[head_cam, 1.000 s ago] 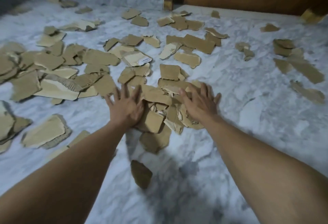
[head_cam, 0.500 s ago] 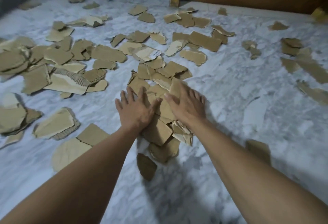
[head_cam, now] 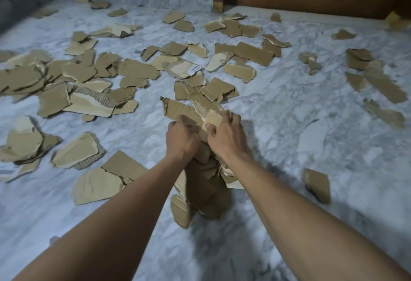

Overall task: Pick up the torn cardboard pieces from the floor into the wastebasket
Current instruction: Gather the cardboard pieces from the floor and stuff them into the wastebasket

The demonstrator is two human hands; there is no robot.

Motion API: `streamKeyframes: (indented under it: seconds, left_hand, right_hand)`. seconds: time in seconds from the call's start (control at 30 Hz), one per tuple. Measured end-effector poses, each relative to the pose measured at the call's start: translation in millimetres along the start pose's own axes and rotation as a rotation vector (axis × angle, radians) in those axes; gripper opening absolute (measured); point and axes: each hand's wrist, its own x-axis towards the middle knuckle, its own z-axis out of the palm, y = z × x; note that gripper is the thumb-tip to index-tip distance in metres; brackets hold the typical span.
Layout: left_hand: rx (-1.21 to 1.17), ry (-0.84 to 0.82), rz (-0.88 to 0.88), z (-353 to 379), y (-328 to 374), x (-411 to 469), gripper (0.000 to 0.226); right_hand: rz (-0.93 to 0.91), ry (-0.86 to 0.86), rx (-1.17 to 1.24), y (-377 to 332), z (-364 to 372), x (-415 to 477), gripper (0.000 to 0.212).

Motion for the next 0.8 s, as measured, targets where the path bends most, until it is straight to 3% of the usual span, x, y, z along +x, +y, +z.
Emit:
streamKeyframes:
  seconds: [0.1, 0.2, 0.33, 0.4, 0.5, 0.57, 0.67, 0.8]
  left_hand:
    - [0.181, -0.012, -0.014, -3, -3, 11, 0.069]
    - [0.317, 0.098, 0.085, -9, -3, 31, 0.076]
    - [0.491, -0.201, 0.18, -9, -15, 65, 0.083]
    - [0.601, -0.3, 0.193, -8, -18, 68, 0.076]
    - [0.74, -0.312, 0.356, -4, -19, 49, 0.083]
    - [0.651, -0.284, 0.437, -8, -19, 32, 0.073]
    - [0.216, -0.205, 0.313, -29, -19, 13, 0.05]
    - [0.283, -0.055, 0.174, -45, -34, -48, 0.09]
  right_hand:
    - [-0.057, -0.063, -0.057, 9, -9, -2, 0.065]
    - [0.046, -0.107, -0.054, 16, -19, -16, 0.08]
    - [0.451, -0.18, 0.044, 27, -27, -48, 0.109]
    - [0.515, -0.198, 0.067, 23, -22, -67, 0.105]
    - [0.491, -0.122, 0.115, 6, -12, -70, 0.092]
    - [0.453, -0.102, 0.155, -3, -14, -62, 0.089]
    - [0.396, -0.134, 0.204, -2, -18, -53, 0.08]
    - [0.275, -0.229, 0.171, 6, -27, -33, 0.09]
